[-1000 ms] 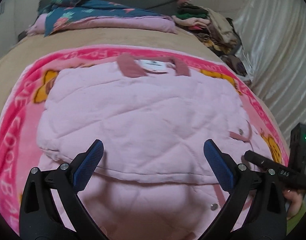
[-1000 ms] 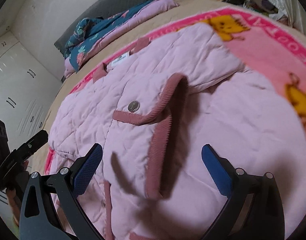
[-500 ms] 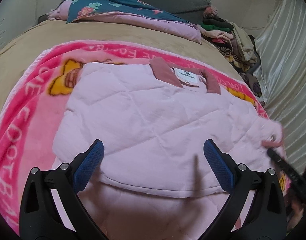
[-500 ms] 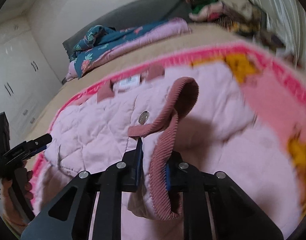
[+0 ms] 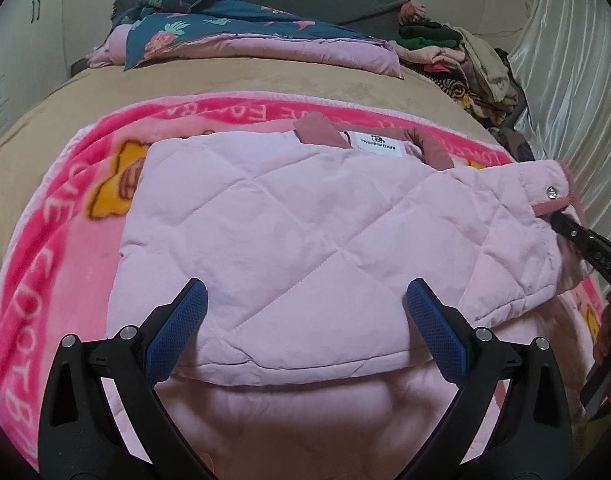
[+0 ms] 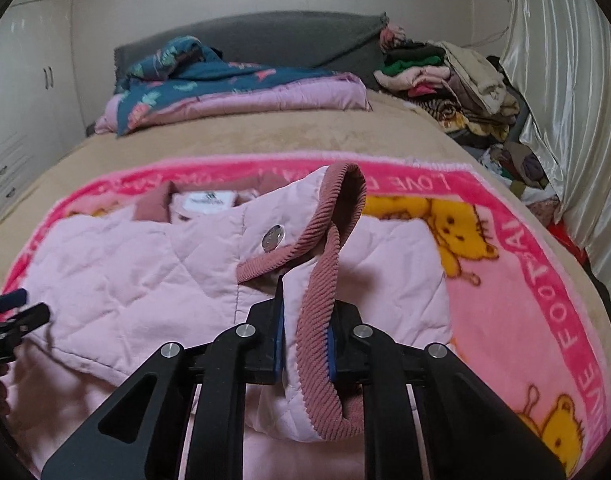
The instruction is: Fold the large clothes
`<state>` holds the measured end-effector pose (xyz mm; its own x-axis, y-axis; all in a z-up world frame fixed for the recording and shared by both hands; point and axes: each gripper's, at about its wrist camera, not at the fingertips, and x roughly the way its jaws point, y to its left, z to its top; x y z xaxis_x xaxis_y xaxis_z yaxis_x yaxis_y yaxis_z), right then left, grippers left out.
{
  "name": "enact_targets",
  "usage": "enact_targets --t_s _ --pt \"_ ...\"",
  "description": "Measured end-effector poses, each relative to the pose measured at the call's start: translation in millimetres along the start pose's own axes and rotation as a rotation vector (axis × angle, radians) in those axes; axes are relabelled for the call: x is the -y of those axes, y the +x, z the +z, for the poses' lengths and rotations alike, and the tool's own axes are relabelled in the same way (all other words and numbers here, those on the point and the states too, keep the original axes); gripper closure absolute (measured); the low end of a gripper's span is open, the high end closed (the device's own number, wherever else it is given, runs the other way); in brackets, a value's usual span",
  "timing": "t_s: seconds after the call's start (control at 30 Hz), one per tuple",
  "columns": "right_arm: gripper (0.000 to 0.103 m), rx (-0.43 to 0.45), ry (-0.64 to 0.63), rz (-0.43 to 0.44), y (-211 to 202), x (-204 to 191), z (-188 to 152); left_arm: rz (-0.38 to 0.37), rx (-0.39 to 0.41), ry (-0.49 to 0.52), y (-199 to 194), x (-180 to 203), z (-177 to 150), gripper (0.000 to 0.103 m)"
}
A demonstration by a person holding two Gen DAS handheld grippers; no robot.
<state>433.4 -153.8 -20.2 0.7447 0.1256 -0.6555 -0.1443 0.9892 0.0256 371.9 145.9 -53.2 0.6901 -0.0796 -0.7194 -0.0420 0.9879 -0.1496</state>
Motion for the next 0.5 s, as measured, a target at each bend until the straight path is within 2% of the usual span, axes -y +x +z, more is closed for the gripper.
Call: enact_targets --t_s 0.17,0.2,0.23,0.33,0.43,0.5 --pt "0.072 -0.035 0.004 -0.044 14.6 0.7 -7.8 -0.018 0.008 -0.003 -1.7 -0.8 1.9 0.01" --pt "0.06 -0.035 0.001 -0.057 13.5 1.4 -7.6 -0.02 0.013 -0.004 -2.7 -0.4 2.4 0.01" --pt "0.053 -0.023 -0.004 -0.063 9.8 1.2 -6.8 -0.028 0.019 -0.005 -3.4 0.2 3.3 0.01" --pt "0.042 0.044 -0.028 -0.088 -10.0 -2.2 -7.0 -0.036 0.024 0.002 -1.5 2.6 2.4 0.01" --pt "0.033 0.102 -0.066 -0.09 -27.6 -10.6 -8.2 0.023 -0.007 0.008 10.6 0.6 -1.7 0.01" --pt "0.033 0.087 -0.101 -0.051 -28.8 -19.4 -9.2 0.023 -0.031 -0.024 18.1 -7.0 -5.1 0.009"
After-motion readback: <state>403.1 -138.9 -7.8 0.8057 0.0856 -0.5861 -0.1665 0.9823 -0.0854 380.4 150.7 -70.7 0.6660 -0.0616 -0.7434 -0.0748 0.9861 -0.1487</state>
